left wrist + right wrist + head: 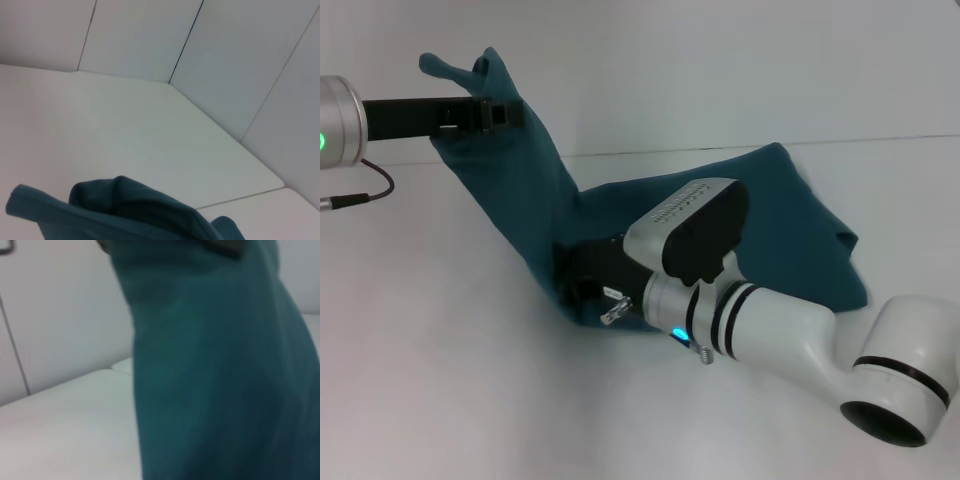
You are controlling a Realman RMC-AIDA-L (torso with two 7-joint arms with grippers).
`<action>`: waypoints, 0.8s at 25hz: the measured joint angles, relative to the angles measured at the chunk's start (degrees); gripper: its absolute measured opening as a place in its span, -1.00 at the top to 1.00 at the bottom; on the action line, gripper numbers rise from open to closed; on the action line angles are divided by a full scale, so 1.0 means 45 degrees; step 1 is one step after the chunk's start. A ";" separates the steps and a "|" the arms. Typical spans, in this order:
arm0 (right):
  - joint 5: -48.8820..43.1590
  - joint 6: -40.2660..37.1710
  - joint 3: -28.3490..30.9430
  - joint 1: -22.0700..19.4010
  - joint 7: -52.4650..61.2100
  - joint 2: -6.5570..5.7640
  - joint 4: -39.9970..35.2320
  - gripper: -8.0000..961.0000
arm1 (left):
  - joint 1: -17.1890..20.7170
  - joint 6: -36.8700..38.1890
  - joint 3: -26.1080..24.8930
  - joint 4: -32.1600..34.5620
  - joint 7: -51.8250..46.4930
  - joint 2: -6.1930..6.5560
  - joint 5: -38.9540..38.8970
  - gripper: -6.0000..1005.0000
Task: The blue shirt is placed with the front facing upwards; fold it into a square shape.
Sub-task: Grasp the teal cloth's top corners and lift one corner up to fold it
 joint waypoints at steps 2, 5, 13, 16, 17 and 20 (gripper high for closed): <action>-0.0392 0.0009 0.0349 -0.0037 -0.0022 -0.0003 0.0194 0.99 | -0.0004 0.0000 0.0000 0.0001 0.0009 0.0006 -0.0004 0.87; -0.0572 -0.0368 0.1055 -0.0676 -0.0099 -0.0080 0.0410 0.98 | -0.0036 -0.0002 -0.0047 -0.0001 0.0028 0.0031 -0.0012 0.87; -0.0683 -0.1346 0.2943 -0.2668 -0.0097 -0.0172 -0.0034 0.98 | 0.0012 0.0127 -0.0167 0.0422 -0.0016 0.0077 -0.0014 0.87; -0.0698 -0.0139 0.2944 -0.2130 -0.0046 -0.0138 0.0028 0.98 | -0.0002 0.0139 -0.0160 0.0562 -0.0057 0.0076 -0.0014 0.87; -0.0720 0.0226 0.2887 -0.1898 -0.0054 -0.0116 0.0068 0.98 | -0.0030 0.0142 -0.0156 0.0571 -0.0060 0.0076 -0.0014 0.87; -0.1125 0.0683 0.2707 -0.1430 -0.0065 -0.0060 0.0337 0.98 | -0.0074 0.0156 -0.0155 0.0586 -0.0074 0.0081 -0.0013 0.87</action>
